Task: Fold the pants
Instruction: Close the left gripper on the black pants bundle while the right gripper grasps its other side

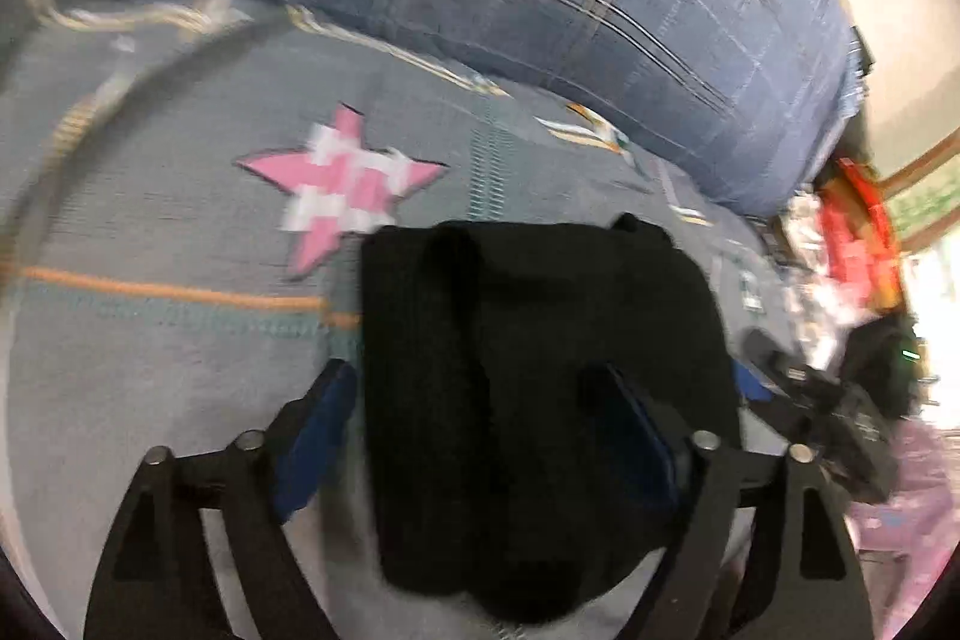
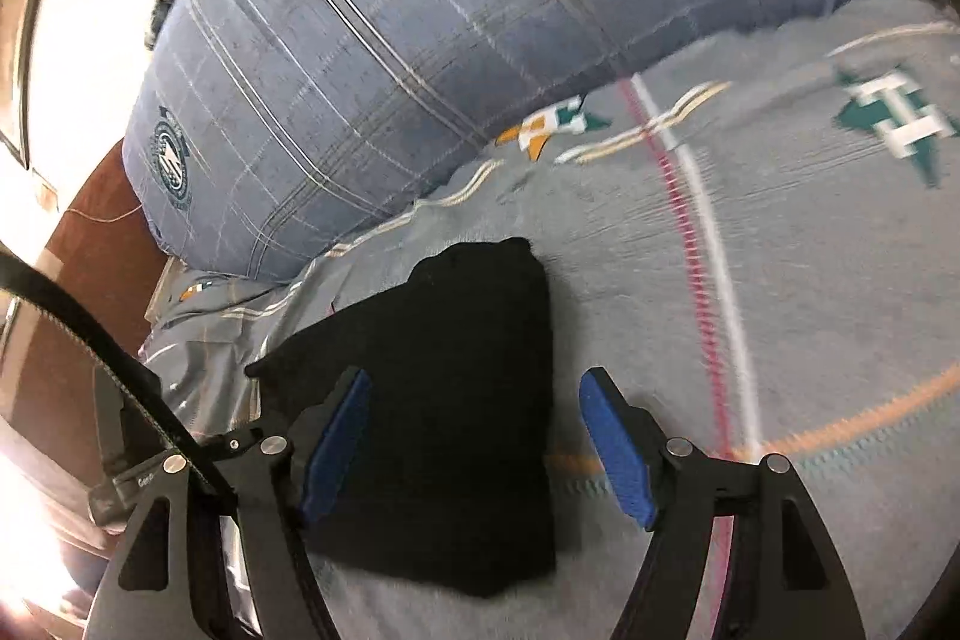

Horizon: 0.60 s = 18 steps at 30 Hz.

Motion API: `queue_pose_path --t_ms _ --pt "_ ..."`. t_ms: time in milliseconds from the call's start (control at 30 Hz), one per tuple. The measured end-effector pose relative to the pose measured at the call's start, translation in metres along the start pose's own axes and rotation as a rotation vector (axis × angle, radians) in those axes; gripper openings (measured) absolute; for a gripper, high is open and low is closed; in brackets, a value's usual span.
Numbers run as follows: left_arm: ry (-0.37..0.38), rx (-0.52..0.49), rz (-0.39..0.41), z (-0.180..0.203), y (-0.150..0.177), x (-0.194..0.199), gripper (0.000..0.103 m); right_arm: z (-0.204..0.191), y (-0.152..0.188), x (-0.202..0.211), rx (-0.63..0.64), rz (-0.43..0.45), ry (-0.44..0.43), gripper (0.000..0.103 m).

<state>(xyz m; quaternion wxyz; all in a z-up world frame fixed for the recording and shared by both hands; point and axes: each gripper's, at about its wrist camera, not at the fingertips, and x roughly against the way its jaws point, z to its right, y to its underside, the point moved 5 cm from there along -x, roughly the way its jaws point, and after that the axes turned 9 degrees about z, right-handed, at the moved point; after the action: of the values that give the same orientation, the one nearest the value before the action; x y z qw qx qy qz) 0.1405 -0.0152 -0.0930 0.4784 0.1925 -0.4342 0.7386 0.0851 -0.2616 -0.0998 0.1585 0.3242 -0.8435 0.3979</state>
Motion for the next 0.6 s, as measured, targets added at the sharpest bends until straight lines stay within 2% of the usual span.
queue_pose_path --t_ms 33,67,167,233,300,367,400,467,600 --pt "0.019 -0.004 0.002 0.002 -0.002 -0.002 0.099 -0.001 0.0 -0.008 -0.008 -0.017 -0.008 0.077" --pt "0.023 -0.014 0.001 0.004 -0.002 -0.005 0.101 -0.001 0.001 -0.019 -0.019 -0.038 -0.016 0.077" --pt "-0.036 -0.11 -0.014 0.02 0.003 -0.012 0.101 -0.004 0.001 -0.033 -0.037 -0.038 -0.048 0.078" --pt "-0.047 -0.143 -0.01 0.026 0.005 -0.009 0.076 -0.009 0.001 -0.034 -0.058 -0.057 -0.061 0.073" --pt "-0.035 -0.126 0.006 0.027 0.003 0.003 0.062 -0.02 0.0 -0.025 -0.029 -0.059 -0.068 0.054" --pt "-0.011 -0.096 0.027 0.024 -0.002 0.015 0.05 -0.028 -0.002 -0.012 -0.018 -0.053 -0.085 0.046" --pt "0.013 -0.068 0.028 0.023 -0.003 0.023 0.047 -0.033 -0.004 -0.006 -0.021 -0.049 -0.103 0.041" --pt "0.047 -0.038 0.048 0.026 -0.005 0.039 0.047 -0.046 -0.008 0.008 -0.018 -0.037 -0.132 0.041" --pt "0.058 -0.045 0.125 0.037 -0.013 0.076 0.047 -0.081 -0.014 0.034 0.034 0.008 -0.176 0.041"
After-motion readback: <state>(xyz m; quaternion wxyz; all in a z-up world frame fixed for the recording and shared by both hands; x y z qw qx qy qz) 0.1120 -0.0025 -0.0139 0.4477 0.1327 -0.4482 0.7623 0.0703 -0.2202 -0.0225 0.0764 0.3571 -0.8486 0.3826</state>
